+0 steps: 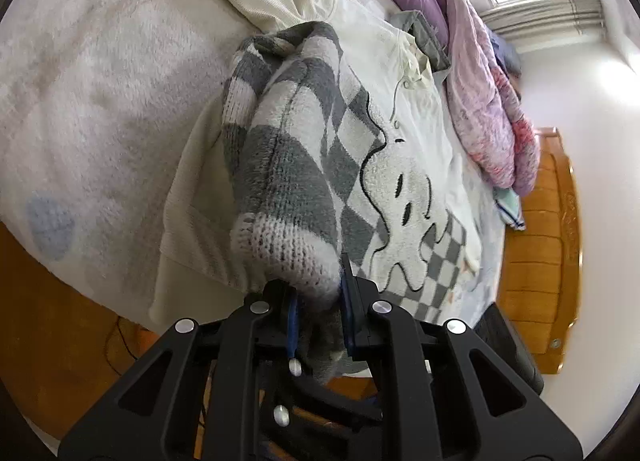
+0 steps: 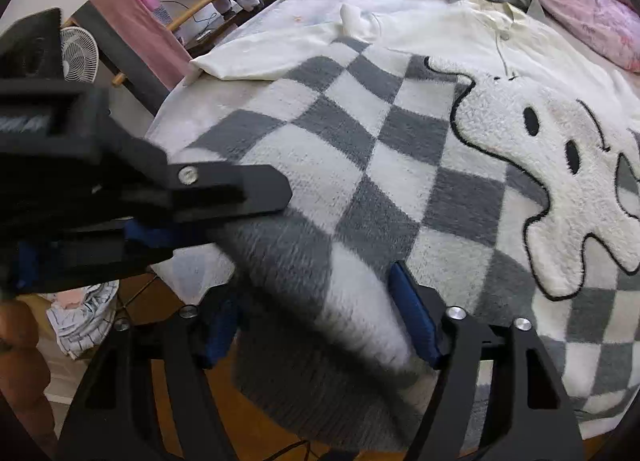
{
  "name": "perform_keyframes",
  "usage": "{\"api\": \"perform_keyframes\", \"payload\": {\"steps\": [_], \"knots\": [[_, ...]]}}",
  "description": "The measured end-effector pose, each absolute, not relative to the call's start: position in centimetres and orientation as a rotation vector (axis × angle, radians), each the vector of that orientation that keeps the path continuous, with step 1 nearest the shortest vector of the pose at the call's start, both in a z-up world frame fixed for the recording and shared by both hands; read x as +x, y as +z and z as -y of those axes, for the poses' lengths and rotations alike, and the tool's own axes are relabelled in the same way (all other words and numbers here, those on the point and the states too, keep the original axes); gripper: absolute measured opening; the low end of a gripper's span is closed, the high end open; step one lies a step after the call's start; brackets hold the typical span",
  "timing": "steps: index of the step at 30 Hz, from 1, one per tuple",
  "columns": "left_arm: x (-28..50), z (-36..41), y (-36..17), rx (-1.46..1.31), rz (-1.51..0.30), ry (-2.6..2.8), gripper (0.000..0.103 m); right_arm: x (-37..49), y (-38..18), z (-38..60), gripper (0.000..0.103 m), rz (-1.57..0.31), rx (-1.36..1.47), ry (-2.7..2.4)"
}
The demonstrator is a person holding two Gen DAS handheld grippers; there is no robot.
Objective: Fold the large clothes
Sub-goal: 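Fold the cardigan over again with the left gripper while the right gripper holds the edge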
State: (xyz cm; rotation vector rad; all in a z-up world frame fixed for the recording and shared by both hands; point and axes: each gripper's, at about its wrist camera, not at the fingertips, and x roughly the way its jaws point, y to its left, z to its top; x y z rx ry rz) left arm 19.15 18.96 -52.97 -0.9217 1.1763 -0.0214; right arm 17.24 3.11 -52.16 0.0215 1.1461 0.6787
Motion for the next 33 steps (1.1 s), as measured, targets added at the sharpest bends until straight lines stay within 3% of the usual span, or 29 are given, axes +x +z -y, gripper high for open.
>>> {"api": "perform_keyframes", "payload": {"steps": [1,4,13,18,20,22,25,27,29,33], "knots": [[19.2,-19.0,-53.0,-0.917,-1.182,-0.02,0.016,17.5,-52.4,-3.1,0.043,-1.147,0.014,0.659],[19.3,-18.5,-52.5,-0.891,-1.194,-0.034,0.017,18.5,-52.8,-1.7,0.027,-1.188,0.12,0.616],[19.1,-16.8,-44.6,-0.81,-0.932,-0.157,0.017,20.8,-50.7,10.6,0.02,-1.163,0.782,0.543],[22.3,-12.5,-45.8,-0.603,-1.025,-0.07,0.017,20.4,-48.9,19.1,0.019,-1.055,0.99,0.473],[23.2,-10.6,-46.7,-0.569,-1.057,-0.069,0.028,19.5,-48.4,22.5,0.019,-1.005,1.053,0.426],[24.2,-7.9,-47.7,-0.534,-1.088,-0.085,0.03,18.5,-48.2,25.4,0.019,-0.975,1.095,0.379],[25.2,-4.2,-48.9,-0.493,-1.119,-0.1,0.057,17.1,-49.1,30.0,0.018,-0.945,1.136,0.277],[25.9,-2.5,-49.6,-0.468,-1.129,-0.113,0.058,16.0,-50.7,32.9,0.018,-0.942,1.192,0.202],[26.7,-0.8,-51.1,-0.449,-1.171,-0.117,0.068,14.9,-52.7,35.2,0.018,-0.947,1.245,0.124],[27.7,0.9,-54.1,-0.408,-1.255,-0.083,0.072,13.2,-57.0,39.1,0.018,-0.969,1.334,-0.018]]}}
